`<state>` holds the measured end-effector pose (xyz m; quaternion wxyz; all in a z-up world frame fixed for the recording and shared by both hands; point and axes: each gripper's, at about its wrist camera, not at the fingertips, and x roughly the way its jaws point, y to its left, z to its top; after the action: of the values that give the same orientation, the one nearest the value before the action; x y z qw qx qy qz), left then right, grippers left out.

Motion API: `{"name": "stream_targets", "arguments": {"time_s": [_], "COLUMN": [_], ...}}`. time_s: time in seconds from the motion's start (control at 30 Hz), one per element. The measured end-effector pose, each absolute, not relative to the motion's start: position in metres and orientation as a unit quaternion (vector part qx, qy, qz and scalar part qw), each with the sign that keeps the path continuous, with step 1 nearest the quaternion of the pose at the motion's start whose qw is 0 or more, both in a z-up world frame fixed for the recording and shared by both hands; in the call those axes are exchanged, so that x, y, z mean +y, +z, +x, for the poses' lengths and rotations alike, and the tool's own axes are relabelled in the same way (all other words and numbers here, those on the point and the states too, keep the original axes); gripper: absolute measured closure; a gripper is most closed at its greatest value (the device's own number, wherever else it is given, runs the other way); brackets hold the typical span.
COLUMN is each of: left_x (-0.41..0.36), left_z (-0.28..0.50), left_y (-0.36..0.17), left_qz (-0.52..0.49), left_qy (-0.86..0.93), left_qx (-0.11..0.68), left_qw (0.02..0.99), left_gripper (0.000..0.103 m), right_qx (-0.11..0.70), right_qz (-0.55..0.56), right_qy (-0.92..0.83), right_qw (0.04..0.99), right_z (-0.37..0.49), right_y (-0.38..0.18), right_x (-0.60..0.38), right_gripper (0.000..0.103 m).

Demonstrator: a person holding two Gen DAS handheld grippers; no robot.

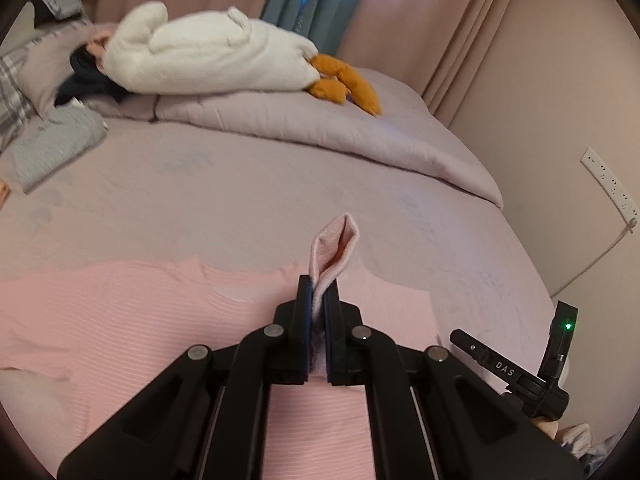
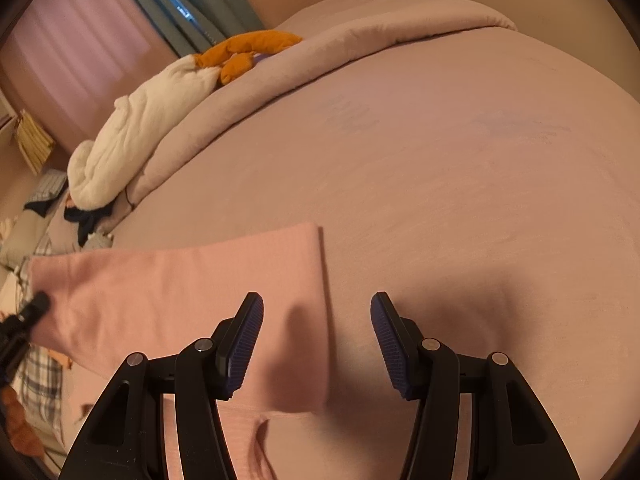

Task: Fold small clothes
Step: 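Drag the held side panel over the shirt body with the left gripper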

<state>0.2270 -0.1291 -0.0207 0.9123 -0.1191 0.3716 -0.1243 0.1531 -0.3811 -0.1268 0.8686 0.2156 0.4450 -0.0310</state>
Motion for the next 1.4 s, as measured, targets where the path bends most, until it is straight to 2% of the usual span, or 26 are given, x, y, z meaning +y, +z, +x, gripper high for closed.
{"name": "stream_targets", "arguments": {"time_s": [0.63,0.8,0.87,1.1,1.23,1.4], "left_x": [-0.06,-0.043,-0.041,-0.028,-0.02,-0.009], "left_z": [0.212,0.211,0.209,0.205,0.202,0.201], "left_y": [-0.006,-0.008,-0.009,-0.012,-0.012,-0.014], "left_qz": [-0.101,-0.105,-0.106,-0.115,-0.118,-0.122], "left_qy": [-0.034,-0.019,-0.019,-0.008,0.0,0.009], "left_qx": [0.354,0.36,0.363,0.367,0.368,0.373], "left_qw": [0.929,0.927,0.925,0.923,0.922,0.92], "left_gripper": [0.099,0.099,0.099,0.099,0.099,0.099], "right_qx": [0.476,0.476,0.478,0.48,0.491,0.515], "right_qz": [0.176,0.166,0.161,0.154,0.141,0.122], "right_qy": [0.014,0.017,0.022,0.053,0.068,0.068], "right_qw": [0.862,0.864,0.863,0.862,0.857,0.846], "right_z": [0.168,0.168,0.169,0.172,0.175,0.179], "right_y": [-0.137,-0.137,-0.137,-0.138,-0.142,-0.155], "right_x": [-0.347,-0.341,-0.337,-0.321,-0.309,-0.299], "right_gripper": [0.047,0.06,0.069,0.071,0.078,0.078]}}
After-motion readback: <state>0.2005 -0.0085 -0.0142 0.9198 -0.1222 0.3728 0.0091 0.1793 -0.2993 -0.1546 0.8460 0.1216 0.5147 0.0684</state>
